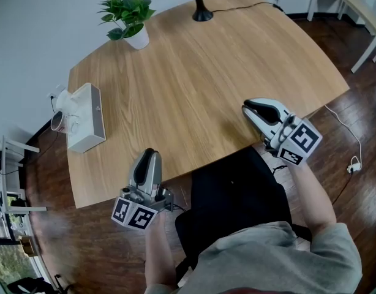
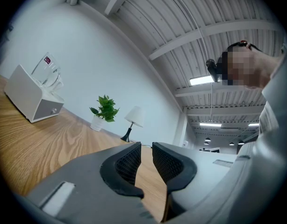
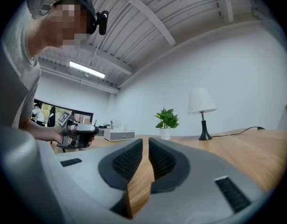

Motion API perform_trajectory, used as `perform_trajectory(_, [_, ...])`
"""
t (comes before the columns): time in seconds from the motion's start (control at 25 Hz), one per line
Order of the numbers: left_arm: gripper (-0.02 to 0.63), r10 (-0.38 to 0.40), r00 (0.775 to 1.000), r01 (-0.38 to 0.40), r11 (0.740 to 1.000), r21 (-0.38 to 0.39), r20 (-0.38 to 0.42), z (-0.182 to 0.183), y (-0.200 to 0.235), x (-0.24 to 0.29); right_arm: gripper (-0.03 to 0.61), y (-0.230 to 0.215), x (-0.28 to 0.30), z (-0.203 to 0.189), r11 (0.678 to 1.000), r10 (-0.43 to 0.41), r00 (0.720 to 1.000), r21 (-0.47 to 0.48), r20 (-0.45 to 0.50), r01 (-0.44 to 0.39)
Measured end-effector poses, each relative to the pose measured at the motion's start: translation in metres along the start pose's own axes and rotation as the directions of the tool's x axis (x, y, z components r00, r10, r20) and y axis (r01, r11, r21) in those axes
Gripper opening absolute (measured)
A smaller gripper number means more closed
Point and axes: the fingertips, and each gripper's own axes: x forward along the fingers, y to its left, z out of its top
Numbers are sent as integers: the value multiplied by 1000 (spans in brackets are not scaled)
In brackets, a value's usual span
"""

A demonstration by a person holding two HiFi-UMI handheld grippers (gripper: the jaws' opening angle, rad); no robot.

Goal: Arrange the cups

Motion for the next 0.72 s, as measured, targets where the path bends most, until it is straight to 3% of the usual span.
perform_trajectory(0.72, [66,-1,1000,1,1000,2,1,1,1,0,38,1,2,-1,1000,9,1000,-12,-8,-9])
